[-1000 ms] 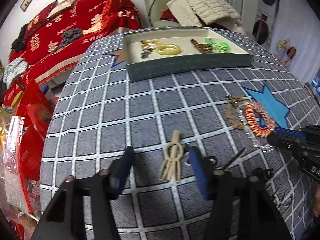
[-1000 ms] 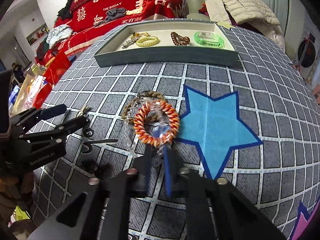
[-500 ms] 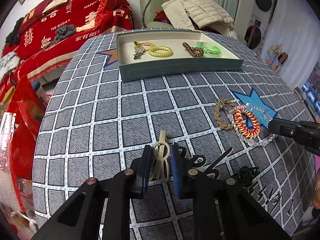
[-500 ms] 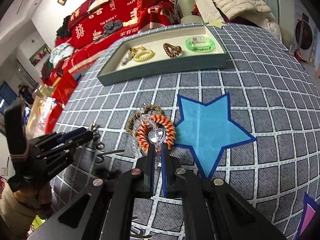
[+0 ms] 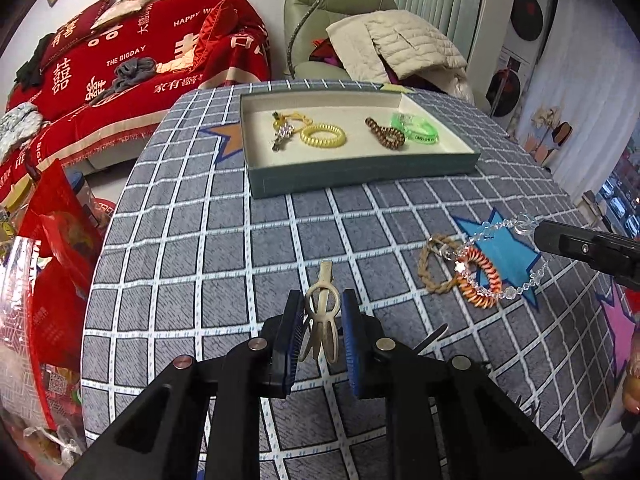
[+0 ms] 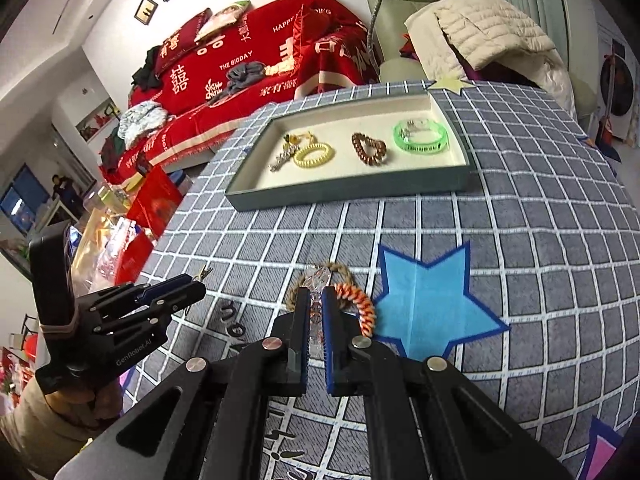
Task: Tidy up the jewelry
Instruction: 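Carry the cream claw clip and clear bead bracelet into the tray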
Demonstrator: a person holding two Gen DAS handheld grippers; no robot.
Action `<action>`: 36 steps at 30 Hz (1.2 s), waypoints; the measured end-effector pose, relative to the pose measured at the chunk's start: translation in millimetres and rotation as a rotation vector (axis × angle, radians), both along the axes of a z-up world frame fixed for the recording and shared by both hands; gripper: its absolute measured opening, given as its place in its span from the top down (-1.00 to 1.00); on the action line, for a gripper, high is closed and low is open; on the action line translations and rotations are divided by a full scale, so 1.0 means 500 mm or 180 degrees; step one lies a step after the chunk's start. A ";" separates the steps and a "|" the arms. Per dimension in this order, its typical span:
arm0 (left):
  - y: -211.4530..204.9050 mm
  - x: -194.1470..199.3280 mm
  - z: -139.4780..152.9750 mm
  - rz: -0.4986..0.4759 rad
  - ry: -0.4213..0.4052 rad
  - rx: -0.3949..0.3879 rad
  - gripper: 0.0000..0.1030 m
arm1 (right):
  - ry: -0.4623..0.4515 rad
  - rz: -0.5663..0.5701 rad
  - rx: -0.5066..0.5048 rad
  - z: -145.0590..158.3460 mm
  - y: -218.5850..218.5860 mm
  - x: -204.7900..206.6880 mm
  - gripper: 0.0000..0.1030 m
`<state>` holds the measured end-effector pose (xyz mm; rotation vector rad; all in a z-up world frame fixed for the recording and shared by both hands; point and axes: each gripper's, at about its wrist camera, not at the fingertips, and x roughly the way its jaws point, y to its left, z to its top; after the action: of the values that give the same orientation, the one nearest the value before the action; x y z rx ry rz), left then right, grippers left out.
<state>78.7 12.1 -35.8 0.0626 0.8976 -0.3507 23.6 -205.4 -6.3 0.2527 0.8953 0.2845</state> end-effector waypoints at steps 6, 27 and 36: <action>0.003 0.010 0.027 0.0022 -0.0067 -0.0068 0.21 | -0.0091 -0.0031 0.0024 0.030 -0.011 0.014 0.88; -0.034 0.192 0.136 0.0130 -0.0380 -0.0101 0.21 | -0.0235 0.0013 0.0027 0.128 -0.041 0.225 0.88; -0.069 0.305 0.128 0.0319 -0.0366 -0.0044 0.21 | -0.0202 0.0097 0.0070 0.108 -0.025 0.336 0.88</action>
<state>231.2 -22.2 28.1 0.0247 0.7814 -0.2572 191.8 -218.0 47.9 0.2492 0.8341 0.3290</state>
